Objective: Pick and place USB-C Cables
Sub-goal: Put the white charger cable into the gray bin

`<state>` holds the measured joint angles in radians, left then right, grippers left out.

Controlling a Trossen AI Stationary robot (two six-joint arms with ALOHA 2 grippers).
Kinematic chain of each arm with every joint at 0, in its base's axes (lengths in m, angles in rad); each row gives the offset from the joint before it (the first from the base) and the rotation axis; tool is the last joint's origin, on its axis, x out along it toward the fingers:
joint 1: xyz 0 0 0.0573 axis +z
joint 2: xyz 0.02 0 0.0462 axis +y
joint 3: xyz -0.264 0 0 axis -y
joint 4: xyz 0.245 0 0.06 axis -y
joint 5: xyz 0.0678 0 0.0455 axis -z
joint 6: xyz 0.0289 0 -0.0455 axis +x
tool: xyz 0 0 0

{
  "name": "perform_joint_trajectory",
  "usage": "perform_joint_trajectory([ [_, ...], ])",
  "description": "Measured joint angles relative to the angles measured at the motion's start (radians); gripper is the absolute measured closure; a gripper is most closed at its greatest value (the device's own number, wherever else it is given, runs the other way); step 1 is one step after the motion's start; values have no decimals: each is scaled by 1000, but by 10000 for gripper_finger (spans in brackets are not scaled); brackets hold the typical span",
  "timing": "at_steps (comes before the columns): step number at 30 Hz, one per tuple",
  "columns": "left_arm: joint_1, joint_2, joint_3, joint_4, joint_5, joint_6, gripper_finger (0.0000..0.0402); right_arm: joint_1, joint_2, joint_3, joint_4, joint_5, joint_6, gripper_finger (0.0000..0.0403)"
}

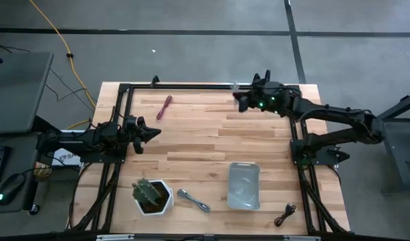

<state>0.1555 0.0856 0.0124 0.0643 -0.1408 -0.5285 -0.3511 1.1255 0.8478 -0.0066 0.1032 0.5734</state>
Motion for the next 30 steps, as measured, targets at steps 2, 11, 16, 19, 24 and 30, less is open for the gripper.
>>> perform_joint_trajectory([
  [2, 0, 0, 0, 0, 0, -1, 401, 34, -11, 0, 57, -82, -73, 375],
  [11, 0, 0, 0, 0, 0, 0, 401, 221, -71, 0, 195, -319, -234, 375],
  [16, 0, 0, 0, 0, 0, 0, 401, 330, -143, 0, 190, -232, -288, 375],
  [19, 0, 0, 0, 0, 0, 0, 401, 367, -176, 2, 184, -161, -332, 375],
  [24, 0, 0, 0, 0, 0, 0, 401, 378, -186, 2, 183, -154, -347, 375],
  [30, 0, 0, 0, 0, 0, -1, 401, 378, -183, 2, 179, -157, -350, 375],
])
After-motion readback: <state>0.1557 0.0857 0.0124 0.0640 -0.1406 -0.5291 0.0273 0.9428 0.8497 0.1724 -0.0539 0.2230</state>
